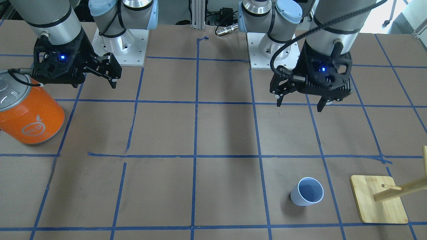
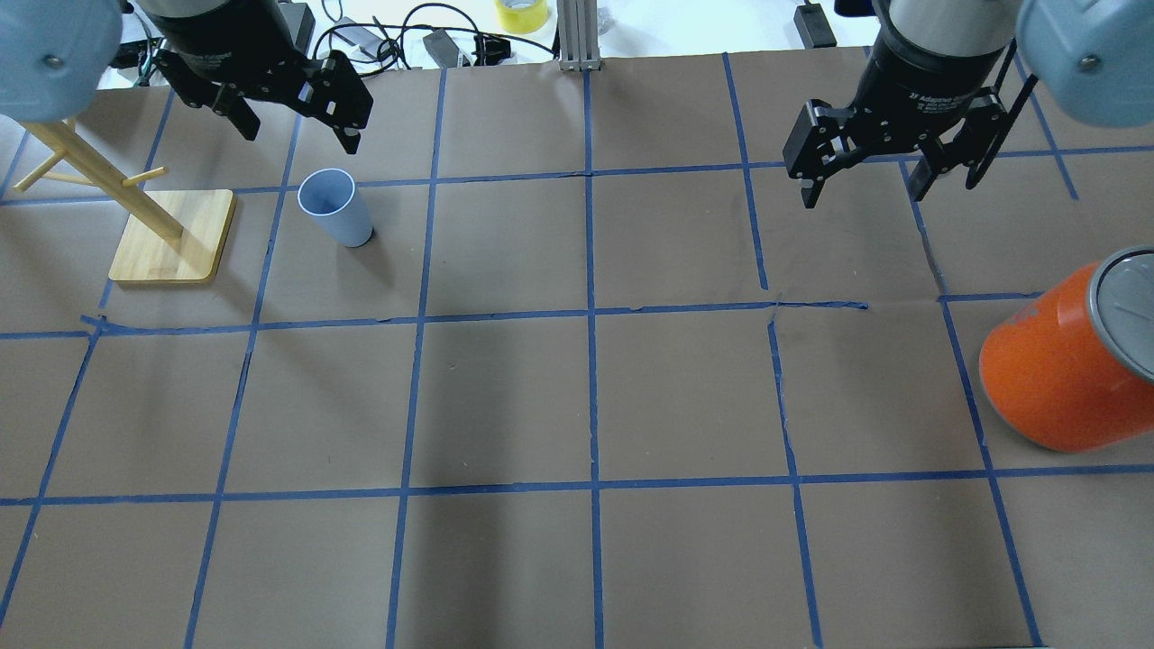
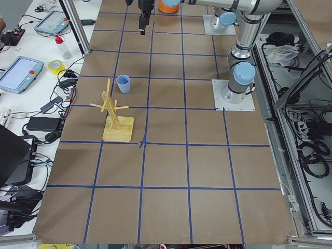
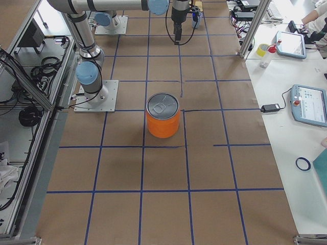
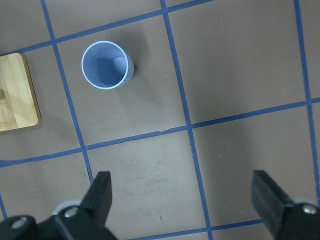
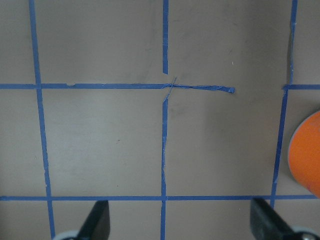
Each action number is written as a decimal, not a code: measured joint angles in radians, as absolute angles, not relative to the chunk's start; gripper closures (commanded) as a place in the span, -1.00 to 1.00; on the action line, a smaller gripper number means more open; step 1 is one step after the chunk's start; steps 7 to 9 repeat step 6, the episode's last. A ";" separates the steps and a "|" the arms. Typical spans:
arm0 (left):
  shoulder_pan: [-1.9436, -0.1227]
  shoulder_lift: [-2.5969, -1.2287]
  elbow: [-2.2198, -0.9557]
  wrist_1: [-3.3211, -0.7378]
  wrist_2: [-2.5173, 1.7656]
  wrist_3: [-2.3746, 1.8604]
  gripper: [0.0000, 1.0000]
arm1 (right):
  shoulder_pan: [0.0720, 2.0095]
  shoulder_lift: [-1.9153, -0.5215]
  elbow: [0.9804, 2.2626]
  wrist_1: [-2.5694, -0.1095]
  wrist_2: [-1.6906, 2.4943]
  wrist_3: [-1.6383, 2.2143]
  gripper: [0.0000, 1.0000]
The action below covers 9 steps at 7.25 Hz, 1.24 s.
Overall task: Flip cup
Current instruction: 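Open the left gripper and raise it away from the upright cup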
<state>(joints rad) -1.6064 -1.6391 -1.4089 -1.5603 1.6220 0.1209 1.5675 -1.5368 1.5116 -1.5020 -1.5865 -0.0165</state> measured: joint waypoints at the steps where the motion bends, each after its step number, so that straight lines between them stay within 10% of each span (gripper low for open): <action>1: -1.612 -1.619 -1.419 -1.585 1.619 0.109 -1.00 | 1.567 -1.536 1.510 -1.503 -1.590 -0.016 -1.00; 9: -1.641 -1.580 -1.466 -1.594 1.624 0.104 -1.00 | 1.568 -1.541 1.509 -1.507 -1.589 -0.015 -1.00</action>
